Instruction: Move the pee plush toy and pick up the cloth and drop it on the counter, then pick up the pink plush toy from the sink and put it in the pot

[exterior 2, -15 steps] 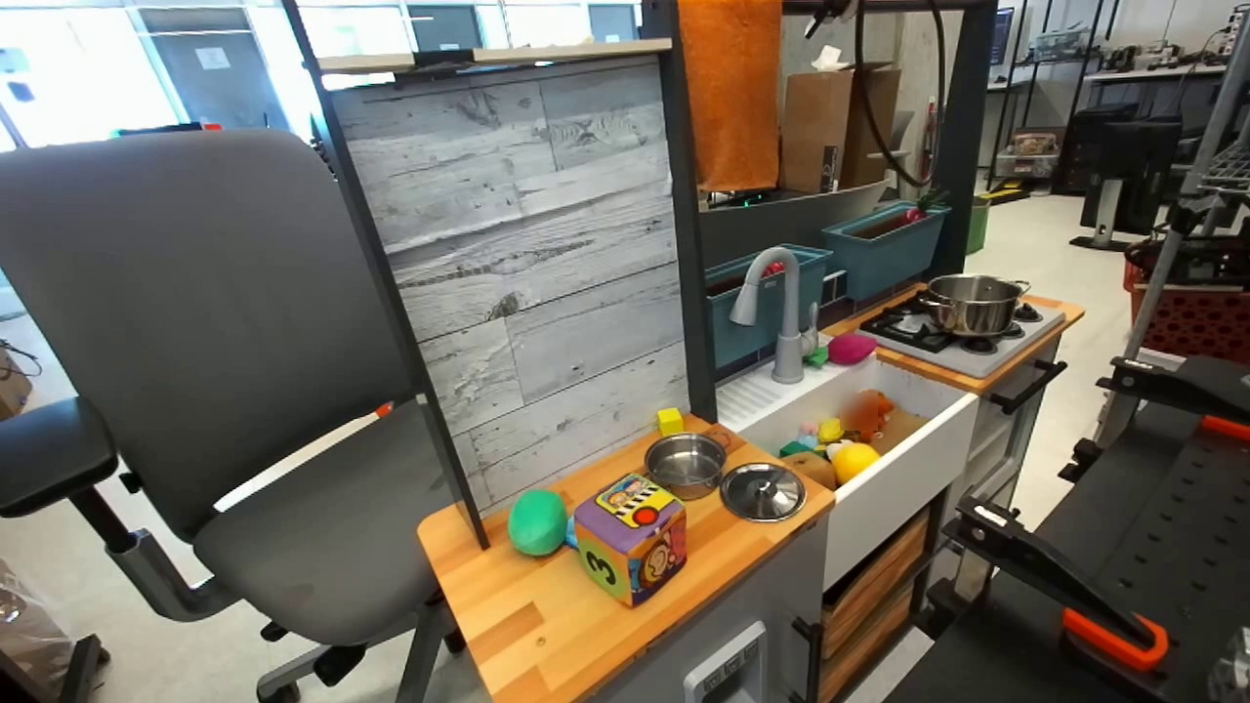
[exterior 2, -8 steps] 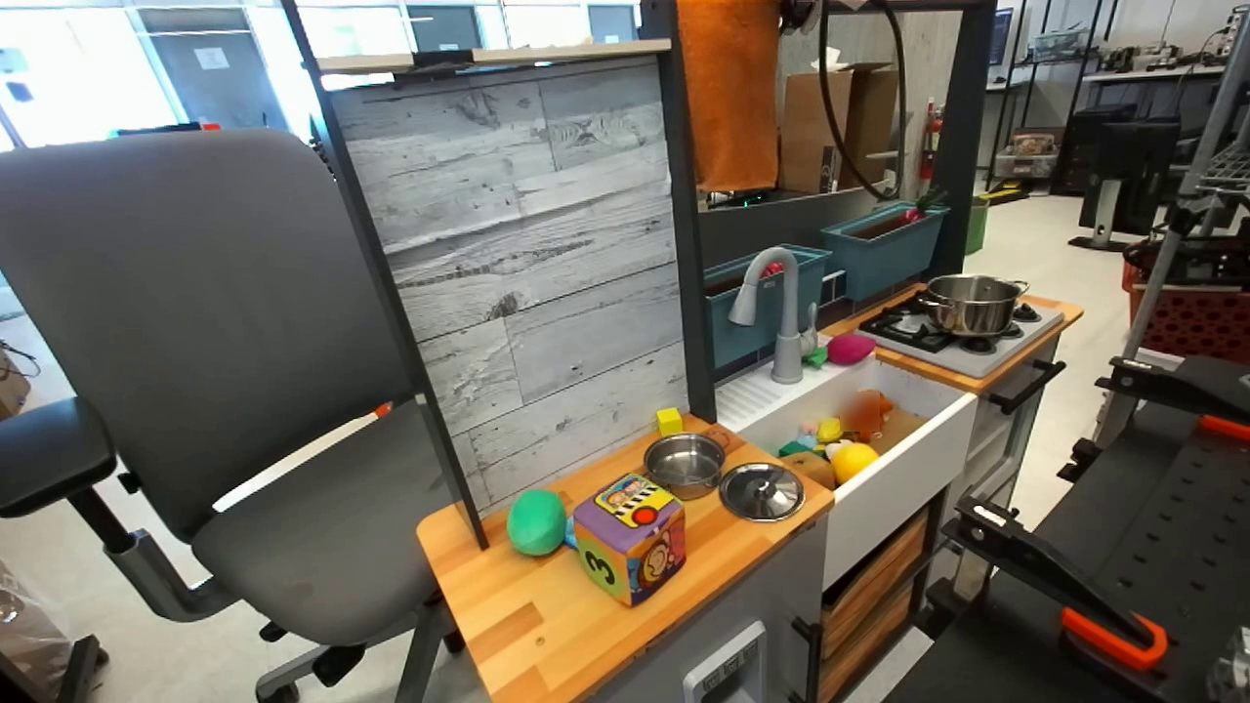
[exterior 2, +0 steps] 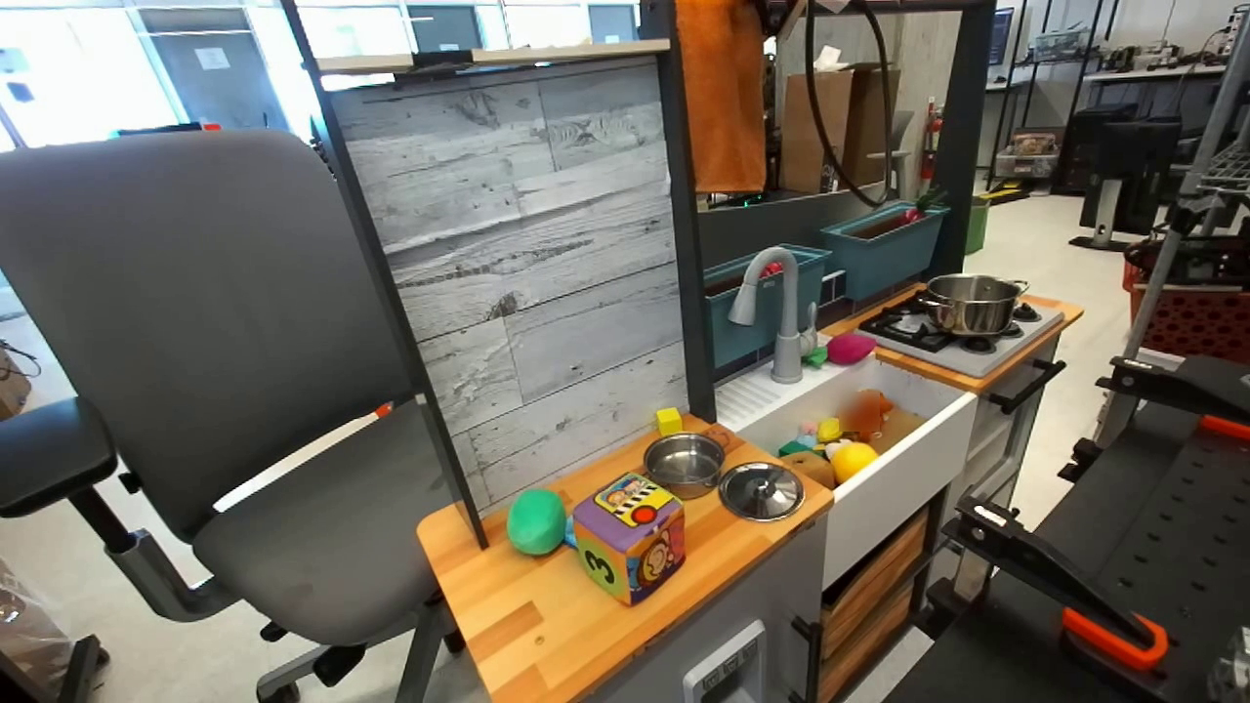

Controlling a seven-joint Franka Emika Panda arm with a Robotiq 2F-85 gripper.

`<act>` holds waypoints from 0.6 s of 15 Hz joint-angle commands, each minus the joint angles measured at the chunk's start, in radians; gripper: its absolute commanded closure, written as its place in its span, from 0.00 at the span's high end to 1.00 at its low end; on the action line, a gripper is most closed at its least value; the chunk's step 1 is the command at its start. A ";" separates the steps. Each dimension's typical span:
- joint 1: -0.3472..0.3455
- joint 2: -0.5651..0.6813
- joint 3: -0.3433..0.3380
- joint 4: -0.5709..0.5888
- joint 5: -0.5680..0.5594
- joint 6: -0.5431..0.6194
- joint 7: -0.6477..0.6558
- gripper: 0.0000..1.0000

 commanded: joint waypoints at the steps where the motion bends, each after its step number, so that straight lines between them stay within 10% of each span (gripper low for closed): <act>1: 0.014 -0.016 0.004 -0.013 -0.034 -0.064 0.025 0.51; 7: 0.009 -0.036 0.011 -0.043 -0.033 -0.127 0.024 0.07; 8: 0.009 -0.038 0.011 -0.048 -0.033 -0.139 0.026 0.48; 9: 0.008 -0.045 0.011 -0.055 -0.035 -0.161 0.027 0.44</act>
